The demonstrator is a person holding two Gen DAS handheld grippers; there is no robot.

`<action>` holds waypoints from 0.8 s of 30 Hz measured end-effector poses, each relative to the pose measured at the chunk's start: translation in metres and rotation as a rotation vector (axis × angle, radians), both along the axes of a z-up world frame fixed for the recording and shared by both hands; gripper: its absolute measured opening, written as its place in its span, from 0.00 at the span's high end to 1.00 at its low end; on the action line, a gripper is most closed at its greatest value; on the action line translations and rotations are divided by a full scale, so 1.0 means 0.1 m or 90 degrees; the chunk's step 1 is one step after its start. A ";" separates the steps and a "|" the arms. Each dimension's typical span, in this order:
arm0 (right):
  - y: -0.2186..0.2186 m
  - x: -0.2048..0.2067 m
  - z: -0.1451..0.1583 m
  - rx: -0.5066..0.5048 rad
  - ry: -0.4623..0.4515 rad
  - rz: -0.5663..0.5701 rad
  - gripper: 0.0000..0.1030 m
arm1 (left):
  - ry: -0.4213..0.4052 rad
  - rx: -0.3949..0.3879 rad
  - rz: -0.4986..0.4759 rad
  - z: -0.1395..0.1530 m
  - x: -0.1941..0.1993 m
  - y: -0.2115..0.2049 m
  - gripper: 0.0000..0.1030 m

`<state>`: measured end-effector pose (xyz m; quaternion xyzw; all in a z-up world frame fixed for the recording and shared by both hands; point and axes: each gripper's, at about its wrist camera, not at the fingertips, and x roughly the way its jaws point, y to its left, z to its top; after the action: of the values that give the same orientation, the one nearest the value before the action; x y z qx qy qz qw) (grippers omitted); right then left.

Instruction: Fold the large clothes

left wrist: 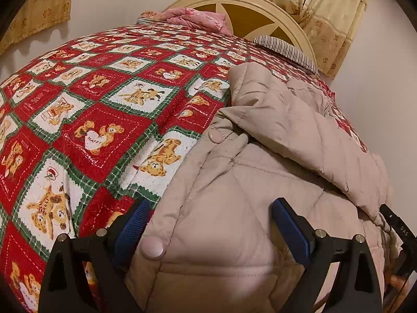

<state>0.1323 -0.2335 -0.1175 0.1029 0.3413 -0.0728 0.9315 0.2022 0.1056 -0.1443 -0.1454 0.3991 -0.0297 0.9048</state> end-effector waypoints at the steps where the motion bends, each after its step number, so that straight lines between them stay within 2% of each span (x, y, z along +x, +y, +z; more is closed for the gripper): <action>1: -0.01 -0.02 0.02 0.003 -0.010 -0.003 0.61 | 0.000 0.001 0.000 0.00 0.00 0.00 0.07; 4: -0.05 -0.09 0.06 0.014 -0.037 -0.019 0.61 | -0.001 0.000 0.000 0.01 -0.01 0.00 0.07; 8: -0.10 -0.12 0.07 0.030 -0.045 -0.033 0.59 | 0.003 0.016 0.002 0.07 -0.03 -0.03 0.07; 13: -0.10 -0.09 0.06 0.027 -0.036 -0.031 0.59 | -0.048 0.034 -0.038 0.41 0.02 -0.18 0.07; 18: -0.10 -0.09 0.05 0.027 -0.033 -0.029 0.58 | -0.110 0.037 -0.061 0.86 0.40 -0.38 0.07; 20: -0.10 -0.09 0.05 0.026 -0.033 -0.029 0.58 | -0.122 0.046 -0.068 0.94 0.59 -0.48 0.07; 24: -0.10 -0.09 0.05 0.030 -0.036 -0.029 0.58 | -0.108 0.078 -0.064 0.92 1.03 -0.70 0.07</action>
<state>0.1228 -0.2437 -0.1126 0.1343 0.3143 -0.0831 0.9361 0.3051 0.0359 -0.0525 -0.0663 0.3288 -0.0630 0.9400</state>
